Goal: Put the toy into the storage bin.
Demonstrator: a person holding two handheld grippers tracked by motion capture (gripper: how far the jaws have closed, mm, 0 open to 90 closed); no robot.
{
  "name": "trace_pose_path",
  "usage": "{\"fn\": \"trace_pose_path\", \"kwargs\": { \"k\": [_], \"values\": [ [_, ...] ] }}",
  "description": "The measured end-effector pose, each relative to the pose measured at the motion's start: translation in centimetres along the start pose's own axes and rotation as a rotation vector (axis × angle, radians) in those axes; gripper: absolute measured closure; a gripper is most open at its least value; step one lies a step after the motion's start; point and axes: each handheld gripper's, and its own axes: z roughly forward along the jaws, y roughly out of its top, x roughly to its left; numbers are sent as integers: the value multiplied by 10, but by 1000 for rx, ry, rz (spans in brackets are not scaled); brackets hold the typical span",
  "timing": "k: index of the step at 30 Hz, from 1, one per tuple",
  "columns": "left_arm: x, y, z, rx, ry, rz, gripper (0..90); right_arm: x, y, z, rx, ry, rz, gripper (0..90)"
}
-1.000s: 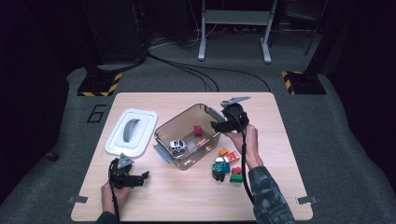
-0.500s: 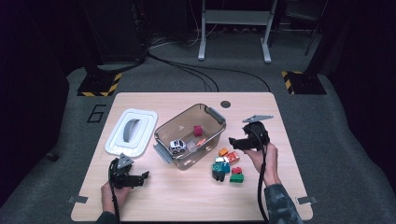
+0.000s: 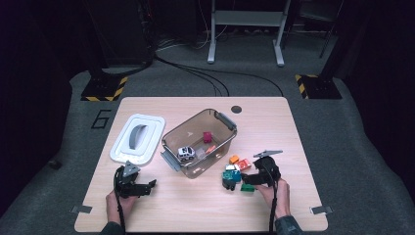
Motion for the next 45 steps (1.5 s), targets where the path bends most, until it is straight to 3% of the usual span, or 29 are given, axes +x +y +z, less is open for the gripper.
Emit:
{"fn": "trace_pose_path", "kwargs": {
  "k": [8, 12, 19, 26, 31, 35, 36, 40, 45],
  "values": [
    [0, 0, 0, 0, 0, 0, 99, -10, 0, 6, 31, -24, 26, 226],
    [0, 0, 0, 0, 1, -1, 99, -16, 1, 3, 12, -30, 61, 219],
    [0, 0, 0, 0, 0, 0, 99, -10, -2, 3, 33, -54, 58, 243],
    [0, 0, 0, 0, 0, -1, 99, -35, -4, -5, 5, -108, 110, 243],
    [0, 0, 0, 0, 0, 0, 100, -31, -9, -5, 6, -100, 111, 252],
    [0, 0, 0, 0, 0, 0, 100, -29, -11, 0, 29, -113, 96, 408],
    [0, 0, 0, 0, 0, 0, 100, -28, -11, -1, 35, -114, 120, 451],
    [0, 0, 0, 0, 0, 0, 100, -32, -11, -2, 27, -125, 93, 561],
    [0, 0, 0, 0, 1, -1, 100, -32, -12, -2, 25, -121, 98, 575]
  ]
}}
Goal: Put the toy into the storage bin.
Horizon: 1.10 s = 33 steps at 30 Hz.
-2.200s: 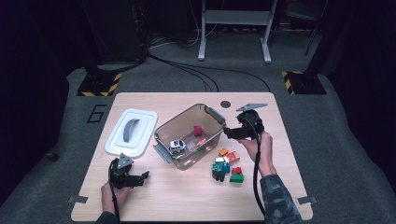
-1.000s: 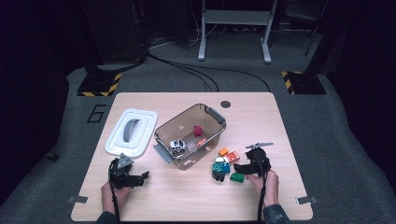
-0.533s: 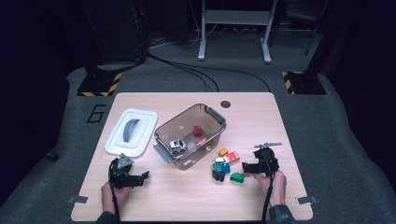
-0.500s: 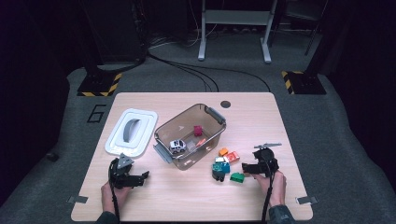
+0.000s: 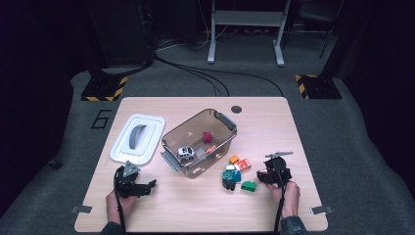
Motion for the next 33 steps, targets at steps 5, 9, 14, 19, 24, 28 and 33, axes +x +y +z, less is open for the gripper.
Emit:
{"fn": "trace_pose_path", "kwargs": {
  "k": [5, 9, 14, 19, 24, 28, 33],
  "values": [
    [0, 0, 0, 0, 0, 1, 100, -3, 1, 0, -10, 0, -7, 584],
    [0, 0, 0, 0, 1, -1, 100, -6, 1, 0, -27, 11, -7, 589],
    [0, 0, 0, 0, 0, 1, 100, -8, 3, -1, -44, 15, -4, 590],
    [0, 0, 0, 0, 0, 0, 100, -8, 10, -5, -67, 13, -10, 590],
    [0, 0, 0, 1, -1, -1, 100, -8, 21, -8, -94, 15, -21, 591],
    [0, 0, 0, 2, 0, 0, 101, -9, 29, -8, -102, 20, -27, 591],
    [0, 0, 0, 3, 0, 1, 101, -9, 39, -7, -119, 27, -23, 591]
  ]
}}
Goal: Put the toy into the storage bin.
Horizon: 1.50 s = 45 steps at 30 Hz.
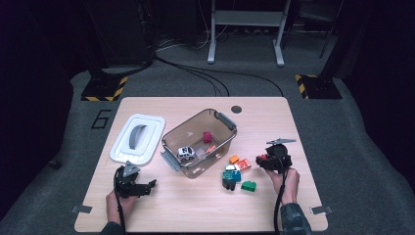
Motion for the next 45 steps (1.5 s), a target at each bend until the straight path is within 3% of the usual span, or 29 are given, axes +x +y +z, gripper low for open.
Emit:
{"fn": "trace_pose_path", "kwargs": {
  "k": [30, 45],
  "values": [
    [0, 0, 0, -1, -1, -3, 101, 6, 57, -3, -37, 15, -43, 591],
    [0, 0, 0, -1, 0, -1, 101, 13, 97, -14, -75, 6, -68, 592]
  ]
}}
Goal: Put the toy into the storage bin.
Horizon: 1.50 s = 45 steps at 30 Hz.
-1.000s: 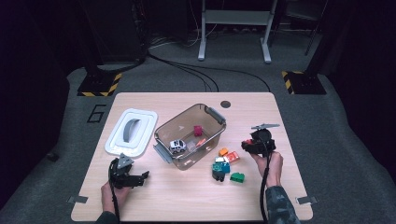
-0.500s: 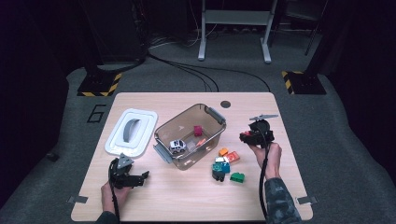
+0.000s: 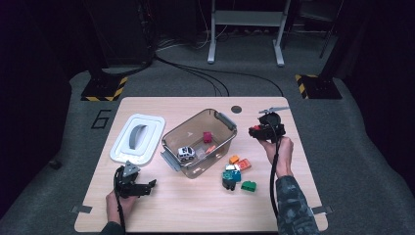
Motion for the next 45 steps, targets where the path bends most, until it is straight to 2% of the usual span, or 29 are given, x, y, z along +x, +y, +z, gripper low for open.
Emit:
{"fn": "trace_pose_path", "kwargs": {
  "k": [5, 12, 19, 29, 30, 31, 32, 35, 40, 45],
  "values": [
    [0, 0, 0, 2, -1, -1, 101, 1, 11, 0, -12, 6, -5, 592],
    [0, 0, 0, 2, -1, -1, 101, 15, 30, -4, -40, 14, -44, 592],
    [0, 0, 0, 1, 0, 0, 101, 26, 42, -5, -46, 26, -76, 591],
    [0, 0, 0, 2, -1, -1, 101, 48, 48, -1, -52, 86, -118, 592],
    [0, 0, 0, 2, -1, -1, 101, 55, 48, 2, -42, 100, -134, 591],
    [0, 0, 0, -3, 2, 0, 101, 55, 48, 2, -42, 100, -134, 591],
    [0, 0, 0, 0, 4, 7, 103, 64, 46, 5, -22, 116, -153, 591],
    [0, 0, 0, 0, 4, 7, 103, 72, 44, 8, 0, 131, -171, 591],
    [0, 0, 0, 0, 3, 6, 103, 78, 40, 16, 40, 150, -190, 590],
    [0, 0, 0, 0, 4, 7, 103, 79, 37, 20, 82, 135, -211, 590]
  ]
}}
